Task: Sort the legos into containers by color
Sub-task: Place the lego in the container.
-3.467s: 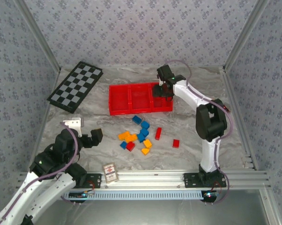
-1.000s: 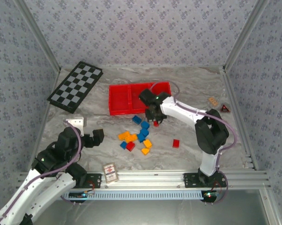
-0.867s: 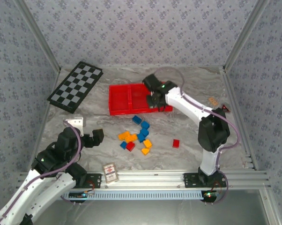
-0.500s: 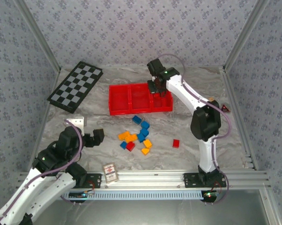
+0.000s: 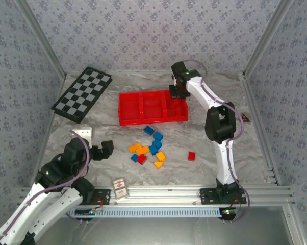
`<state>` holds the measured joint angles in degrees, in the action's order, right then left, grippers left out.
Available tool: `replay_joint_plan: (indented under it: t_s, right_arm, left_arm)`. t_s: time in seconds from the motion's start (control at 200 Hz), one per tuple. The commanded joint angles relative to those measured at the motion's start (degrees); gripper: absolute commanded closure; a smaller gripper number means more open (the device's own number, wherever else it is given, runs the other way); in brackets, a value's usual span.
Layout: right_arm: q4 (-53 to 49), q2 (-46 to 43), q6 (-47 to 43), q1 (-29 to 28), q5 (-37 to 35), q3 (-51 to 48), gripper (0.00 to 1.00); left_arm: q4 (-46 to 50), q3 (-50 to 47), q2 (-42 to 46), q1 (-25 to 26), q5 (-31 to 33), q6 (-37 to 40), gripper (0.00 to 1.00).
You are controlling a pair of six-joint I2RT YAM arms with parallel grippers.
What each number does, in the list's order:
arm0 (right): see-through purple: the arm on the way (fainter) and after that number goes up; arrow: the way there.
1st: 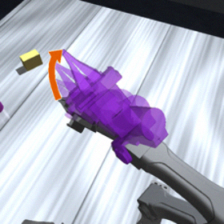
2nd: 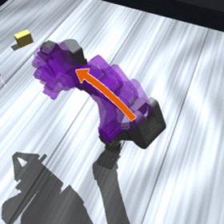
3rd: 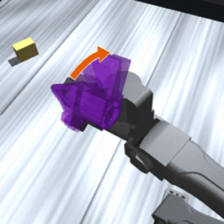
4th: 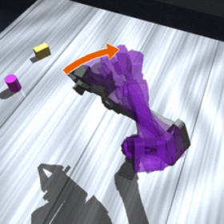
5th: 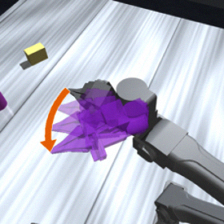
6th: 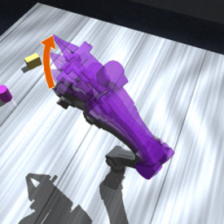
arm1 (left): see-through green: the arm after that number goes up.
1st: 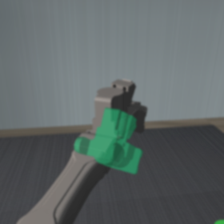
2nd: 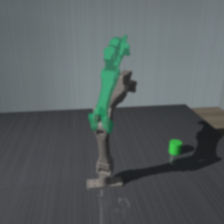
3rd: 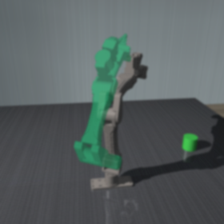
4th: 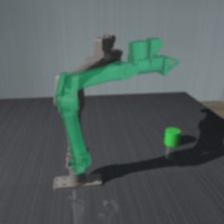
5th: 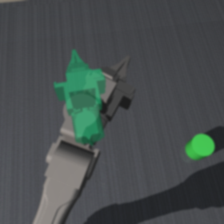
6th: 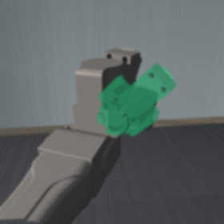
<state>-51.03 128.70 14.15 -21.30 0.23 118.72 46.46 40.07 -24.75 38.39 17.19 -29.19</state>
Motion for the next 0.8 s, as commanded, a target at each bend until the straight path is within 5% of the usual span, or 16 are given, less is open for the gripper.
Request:
replay_joint_plan:
  t_s: [0.0, 0.17, 0.405, 0.62, 0.7, 0.795]
  right_arm:
    - [0.77, 1.02, 1.19, -0.19, 4.53, -0.2, 0.89]
    - [1.58, 0.63, 1.56, -0.36, 5.09, -1.57, 0.8]
    - [2.26, -1.87, 2.27, -0.58, 3.27, -3.72, 0.43]
    - [1.88, -7.42, 3.82, -1.25, 1.27, -7.35, 0.3]
    - [1.73, -11.19, 4.65, -1.63, 0.56, -10.27, 0.01]
    - [1.76, -17.02, 5.8, -1.9, 0.48, -15.6, 0.0]
  left_arm:
    - [-1.03, 0.09, 0.67, 0.46, -0.23, -0.25, 0.0]
    - [-1.03, 0.09, 0.58, 0.52, -0.35, -0.13, 0.0]
    - [-1.53, -0.08, 0.93, 0.59, -1.28, 0.12, 0.0]
    - [-1.38, -0.08, 1.29, 0.92, -1.45, 0.04, 0.0]
    - [-1.37, -0.14, 1.29, 1.05, -1.54, -0.12, 0.0]
    - [-1.46, -0.26, 1.32, 1.16, -1.51, -0.34, 0.0]
